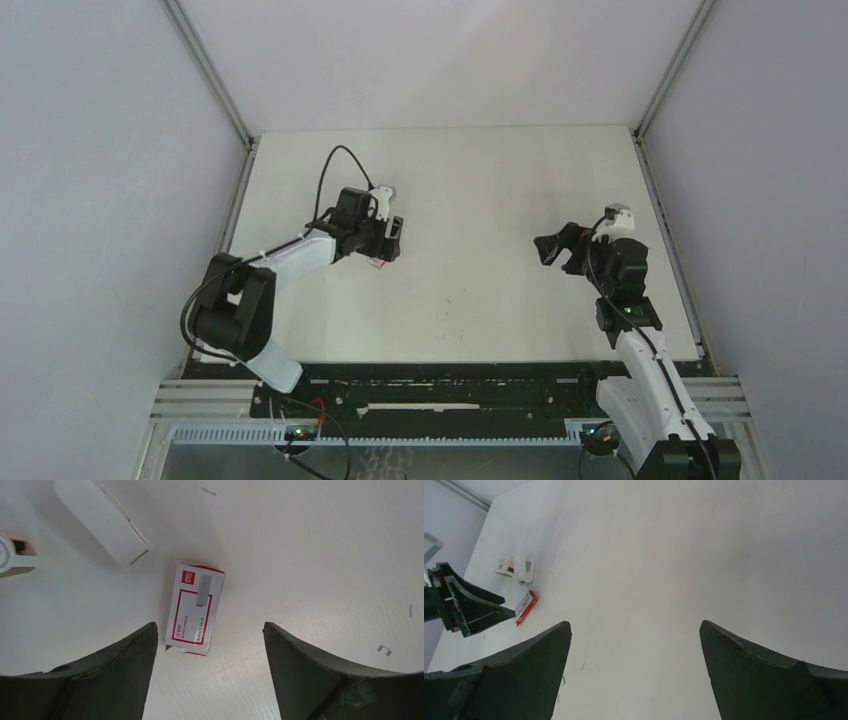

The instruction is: Load the staples into the stapler

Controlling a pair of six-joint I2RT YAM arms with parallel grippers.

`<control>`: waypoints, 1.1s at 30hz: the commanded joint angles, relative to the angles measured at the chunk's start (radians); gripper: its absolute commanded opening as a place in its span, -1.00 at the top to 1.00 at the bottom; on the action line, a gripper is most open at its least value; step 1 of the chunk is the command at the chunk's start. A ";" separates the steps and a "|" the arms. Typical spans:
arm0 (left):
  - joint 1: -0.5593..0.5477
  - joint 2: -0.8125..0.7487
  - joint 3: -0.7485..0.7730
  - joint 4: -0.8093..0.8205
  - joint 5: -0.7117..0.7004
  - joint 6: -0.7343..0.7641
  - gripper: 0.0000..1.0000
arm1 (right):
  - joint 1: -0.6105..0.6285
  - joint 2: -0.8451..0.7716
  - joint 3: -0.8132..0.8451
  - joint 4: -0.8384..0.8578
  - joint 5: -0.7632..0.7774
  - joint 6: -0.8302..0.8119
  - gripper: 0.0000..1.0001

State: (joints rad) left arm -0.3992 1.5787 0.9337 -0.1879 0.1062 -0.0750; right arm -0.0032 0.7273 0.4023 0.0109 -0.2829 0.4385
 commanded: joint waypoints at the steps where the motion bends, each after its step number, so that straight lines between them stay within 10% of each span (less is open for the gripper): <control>1: -0.009 0.029 0.033 0.015 0.059 0.052 -0.62 | 0.018 0.033 0.025 0.082 -0.085 -0.017 -0.97; 33: -0.026 0.058 -0.022 0.097 -0.060 0.001 -0.60 | 0.077 -0.019 0.025 0.047 -0.028 -0.073 -0.92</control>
State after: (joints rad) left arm -0.4072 1.6802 0.9302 -0.1143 0.0448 -0.0772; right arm 0.0677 0.7265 0.4019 0.0349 -0.3248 0.3889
